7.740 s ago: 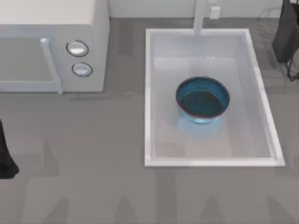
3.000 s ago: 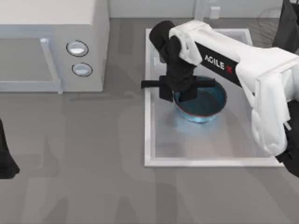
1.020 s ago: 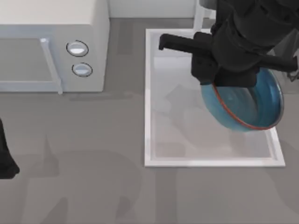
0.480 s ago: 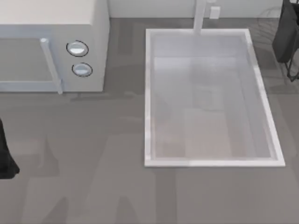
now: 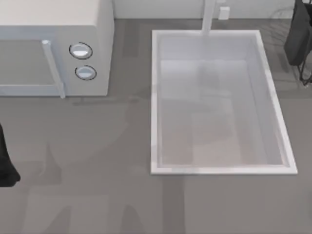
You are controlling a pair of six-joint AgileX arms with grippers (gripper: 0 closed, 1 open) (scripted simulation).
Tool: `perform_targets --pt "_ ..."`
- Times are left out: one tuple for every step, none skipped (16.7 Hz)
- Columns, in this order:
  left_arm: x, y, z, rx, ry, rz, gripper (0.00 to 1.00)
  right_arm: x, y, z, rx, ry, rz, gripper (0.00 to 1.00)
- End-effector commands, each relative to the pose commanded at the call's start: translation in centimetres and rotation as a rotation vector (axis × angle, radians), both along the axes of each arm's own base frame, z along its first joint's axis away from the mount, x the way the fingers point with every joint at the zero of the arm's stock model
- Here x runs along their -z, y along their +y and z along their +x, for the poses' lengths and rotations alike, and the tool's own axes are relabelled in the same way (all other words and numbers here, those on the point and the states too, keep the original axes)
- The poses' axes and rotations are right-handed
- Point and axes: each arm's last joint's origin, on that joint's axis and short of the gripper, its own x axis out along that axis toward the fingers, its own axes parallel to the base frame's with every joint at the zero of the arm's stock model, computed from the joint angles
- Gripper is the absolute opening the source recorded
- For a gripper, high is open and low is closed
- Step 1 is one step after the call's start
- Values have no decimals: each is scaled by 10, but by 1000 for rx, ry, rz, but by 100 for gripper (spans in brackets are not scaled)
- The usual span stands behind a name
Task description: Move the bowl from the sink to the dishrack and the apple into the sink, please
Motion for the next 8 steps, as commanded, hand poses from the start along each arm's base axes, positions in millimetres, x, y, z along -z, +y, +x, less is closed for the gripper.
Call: perform_targets --pt "0 0 0 0 0 0 100 -1 -3 -3 7 -12 -16 0" --pt "0 0 0 0 0 0 100 -1 -4 -4 9 -15 -20 0" --pt "0 0 0 0 0 0 100 -1 -4 -4 9 -15 -20 0" --pt "0 0 0 0 0 0 100 -1 -4 -4 9 -15 -20 0" --pt "0 0 0 0 0 0 100 -1 -4 -4 9 -15 -20 0" --pt "0 0 0 0 0 0 100 0 -3 -2 9 -11 -18 0" --pt "0 0 0 0 0 0 100 0 -4 -1 9 -11 -17 0" --pt "0 0 0 0 0 0 100 3 -4 2 8 -9 -16 0"
